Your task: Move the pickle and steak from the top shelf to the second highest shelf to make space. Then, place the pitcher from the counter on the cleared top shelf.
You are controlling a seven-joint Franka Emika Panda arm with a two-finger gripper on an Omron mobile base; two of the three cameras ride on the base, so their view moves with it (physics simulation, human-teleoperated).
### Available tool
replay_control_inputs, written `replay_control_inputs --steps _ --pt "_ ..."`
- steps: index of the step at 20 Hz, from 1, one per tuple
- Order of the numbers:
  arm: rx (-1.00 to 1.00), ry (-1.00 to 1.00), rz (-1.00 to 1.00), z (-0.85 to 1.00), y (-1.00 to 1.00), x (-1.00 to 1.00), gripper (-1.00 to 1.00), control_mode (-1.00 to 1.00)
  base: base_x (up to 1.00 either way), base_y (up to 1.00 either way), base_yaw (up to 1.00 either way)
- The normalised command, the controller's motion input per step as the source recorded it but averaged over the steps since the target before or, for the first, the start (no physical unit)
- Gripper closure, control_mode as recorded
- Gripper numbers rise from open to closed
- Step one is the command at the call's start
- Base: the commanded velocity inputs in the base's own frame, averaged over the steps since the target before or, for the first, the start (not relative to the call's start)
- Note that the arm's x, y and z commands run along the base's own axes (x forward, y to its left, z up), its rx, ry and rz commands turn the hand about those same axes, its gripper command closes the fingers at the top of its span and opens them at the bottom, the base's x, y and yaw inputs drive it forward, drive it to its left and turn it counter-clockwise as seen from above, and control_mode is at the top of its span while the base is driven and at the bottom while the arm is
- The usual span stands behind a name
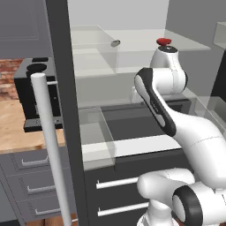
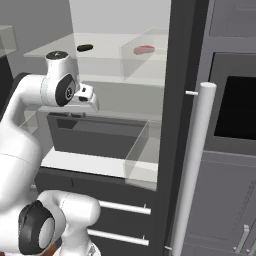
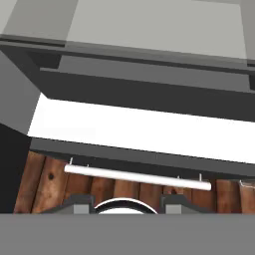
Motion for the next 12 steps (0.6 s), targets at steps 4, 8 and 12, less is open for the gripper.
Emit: replay_control_inputs --steps 4,8,12 --pt "0.00 -0.13 -0.01 0.01 0.01 0.00 -1.00 -1.00 0.00 0.00 0.00" --pt "0.00 -0.31 -0.02 0.30 -0.06 0.00 -1.00 -1.00 0.00 0.00 0.00" --pt "0.00 -0.30 -0.02 0.52 0.00 0.00 -1.00 -1.00 0.00 0.00 0.00"
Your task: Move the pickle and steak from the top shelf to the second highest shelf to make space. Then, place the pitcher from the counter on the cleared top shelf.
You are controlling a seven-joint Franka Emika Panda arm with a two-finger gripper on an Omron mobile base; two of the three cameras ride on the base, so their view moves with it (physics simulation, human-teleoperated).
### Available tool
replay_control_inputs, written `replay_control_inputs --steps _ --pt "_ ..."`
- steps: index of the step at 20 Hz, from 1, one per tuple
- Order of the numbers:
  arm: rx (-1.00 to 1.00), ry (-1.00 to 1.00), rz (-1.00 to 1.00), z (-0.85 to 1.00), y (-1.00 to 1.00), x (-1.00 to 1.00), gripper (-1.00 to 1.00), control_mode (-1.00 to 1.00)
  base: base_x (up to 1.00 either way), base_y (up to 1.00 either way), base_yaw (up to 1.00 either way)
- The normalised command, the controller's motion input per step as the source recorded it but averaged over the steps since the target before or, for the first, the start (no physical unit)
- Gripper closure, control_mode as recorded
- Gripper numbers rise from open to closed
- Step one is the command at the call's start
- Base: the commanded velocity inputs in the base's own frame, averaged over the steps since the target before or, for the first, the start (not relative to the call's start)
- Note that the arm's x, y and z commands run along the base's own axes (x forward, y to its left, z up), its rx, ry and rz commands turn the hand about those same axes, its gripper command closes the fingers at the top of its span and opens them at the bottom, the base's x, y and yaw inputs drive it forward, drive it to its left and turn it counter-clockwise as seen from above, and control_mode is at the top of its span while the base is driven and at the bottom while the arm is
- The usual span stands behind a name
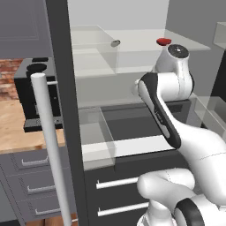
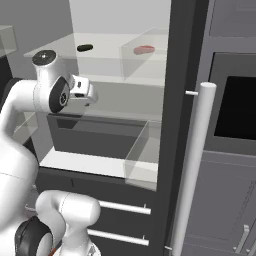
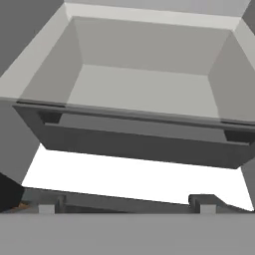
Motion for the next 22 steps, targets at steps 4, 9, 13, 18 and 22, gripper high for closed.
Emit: replay_control_inputs --steps 4,9,13,18,22 --pt "0.01 -0.25 -0.07 0.61 0.01 0.01 -1.00 -1.00 0.00 0.00 0.00" --pt "0.04 -0.15 -0.08 0.59 0.03 0.13 -1.00 -1.00 0.00 0.00 0.00" --pt "0.14 -0.17 -0.02 0.59 0.00 0.09 -1.00 -1.00 0.00 0.00 0.00" --pt "0.10 -0.17 -0.01 0.51 0.14 0.08 -1.00 -1.00 0.00 0.00 0.00" --pt "0.11 -0.18 0.00 0.35 0.03 0.05 -1.00 -1.00 0.00 0.00 0.00"
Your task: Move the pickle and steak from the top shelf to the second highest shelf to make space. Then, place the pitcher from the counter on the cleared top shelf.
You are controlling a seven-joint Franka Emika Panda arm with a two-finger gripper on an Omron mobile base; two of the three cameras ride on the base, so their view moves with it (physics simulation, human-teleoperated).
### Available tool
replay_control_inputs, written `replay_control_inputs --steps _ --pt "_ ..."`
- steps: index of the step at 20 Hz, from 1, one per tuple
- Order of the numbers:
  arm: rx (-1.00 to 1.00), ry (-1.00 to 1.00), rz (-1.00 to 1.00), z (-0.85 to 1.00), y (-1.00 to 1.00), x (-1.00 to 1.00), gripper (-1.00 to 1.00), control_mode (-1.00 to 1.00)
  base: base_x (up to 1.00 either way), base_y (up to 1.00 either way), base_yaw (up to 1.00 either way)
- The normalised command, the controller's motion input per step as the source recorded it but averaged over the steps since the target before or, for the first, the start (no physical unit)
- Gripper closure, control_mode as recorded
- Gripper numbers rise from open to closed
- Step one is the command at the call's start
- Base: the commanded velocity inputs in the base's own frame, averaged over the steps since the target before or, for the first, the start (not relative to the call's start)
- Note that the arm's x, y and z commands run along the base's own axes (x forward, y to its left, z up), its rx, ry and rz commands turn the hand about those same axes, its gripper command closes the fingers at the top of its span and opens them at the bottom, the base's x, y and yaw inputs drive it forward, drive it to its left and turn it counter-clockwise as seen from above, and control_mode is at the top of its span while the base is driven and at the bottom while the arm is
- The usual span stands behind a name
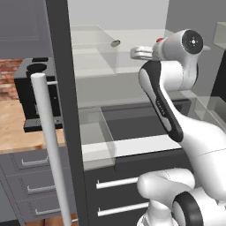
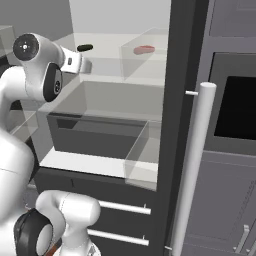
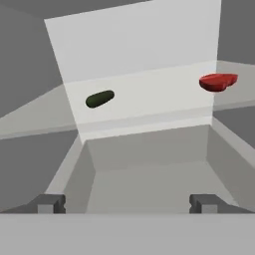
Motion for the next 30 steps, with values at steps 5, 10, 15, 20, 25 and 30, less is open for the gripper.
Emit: replay_control_inputs --steps 5,10,15,20,25,30 --pt "0.10 -0.11 0.00 0.32 0.01 0.02 -1.00 -1.00 0.00 0.00 0.00" --pt "0.01 0.04 0.00 0.28 0.06 0.26 -1.00 -1.00 0.00 0.00 0.00" --pt "-0.01 0.21 0.00 0.17 0.12 0.45 -1.00 -1.00 0.00 0.00 0.00" --pt "-0.07 0.21 0.00 0.00 0.28 0.51 -1.00 -1.00 0.00 0.00 0.00" --pt "-0.11 0.14 0.00 0.00 0.31 0.49 -1.00 -1.00 0.00 0.00 0.00" --pt "-0.05 0.06 0.00 0.00 0.11 0.46 -1.00 -1.00 0.00 0.00 0.00"
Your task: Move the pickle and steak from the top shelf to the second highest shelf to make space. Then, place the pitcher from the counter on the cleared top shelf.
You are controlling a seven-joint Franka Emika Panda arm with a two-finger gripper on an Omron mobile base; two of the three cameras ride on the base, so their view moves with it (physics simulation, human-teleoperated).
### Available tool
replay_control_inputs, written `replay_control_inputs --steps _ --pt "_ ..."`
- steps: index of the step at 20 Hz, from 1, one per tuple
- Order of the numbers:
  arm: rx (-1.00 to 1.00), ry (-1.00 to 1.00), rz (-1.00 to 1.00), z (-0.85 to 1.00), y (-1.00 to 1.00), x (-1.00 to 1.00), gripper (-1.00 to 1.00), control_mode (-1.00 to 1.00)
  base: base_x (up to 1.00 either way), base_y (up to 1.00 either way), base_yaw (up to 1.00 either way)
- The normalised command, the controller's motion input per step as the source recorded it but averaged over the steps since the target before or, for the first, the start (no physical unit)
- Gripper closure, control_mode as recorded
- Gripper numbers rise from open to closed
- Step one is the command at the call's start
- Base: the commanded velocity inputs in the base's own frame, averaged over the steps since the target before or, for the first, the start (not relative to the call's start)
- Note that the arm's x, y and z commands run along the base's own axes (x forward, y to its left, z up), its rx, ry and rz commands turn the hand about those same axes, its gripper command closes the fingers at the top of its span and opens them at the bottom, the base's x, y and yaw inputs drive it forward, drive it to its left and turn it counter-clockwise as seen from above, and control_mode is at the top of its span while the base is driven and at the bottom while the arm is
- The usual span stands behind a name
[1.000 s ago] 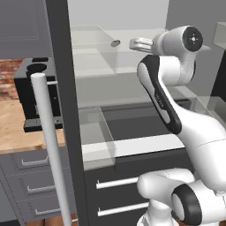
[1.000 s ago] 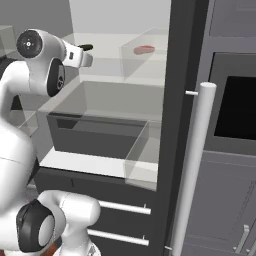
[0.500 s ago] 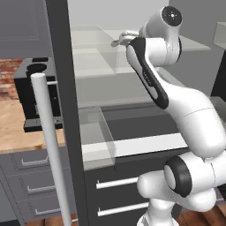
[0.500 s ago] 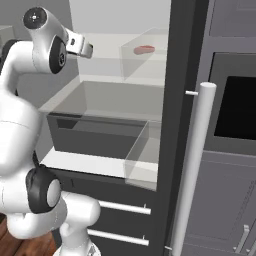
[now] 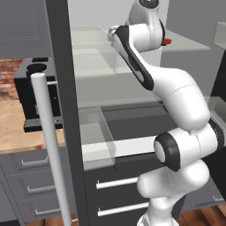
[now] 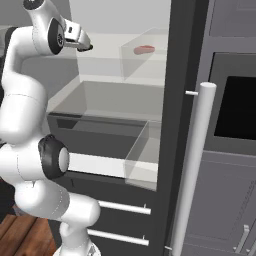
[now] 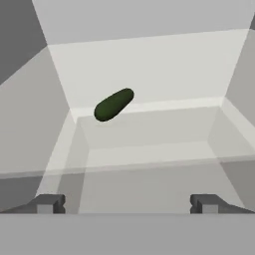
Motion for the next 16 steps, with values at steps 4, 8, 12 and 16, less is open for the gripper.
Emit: replay_control_inputs --steps 4,8,12,16 --pt "-0.01 0.01 0.00 -0.05 0.00 0.38 -1.00 -1.00 0.00 0.00 0.00" --pt "0.00 0.00 0.00 -0.27 0.00 0.31 -1.00 -1.00 0.00 0.00 0.00" --pt "0.00 -0.04 0.00 -0.36 0.00 0.32 -1.00 -1.00 0.00 0.00 0.00" --pt "-0.01 -0.06 0.00 -0.31 0.08 0.38 -1.00 -1.00 0.00 0.00 0.00"
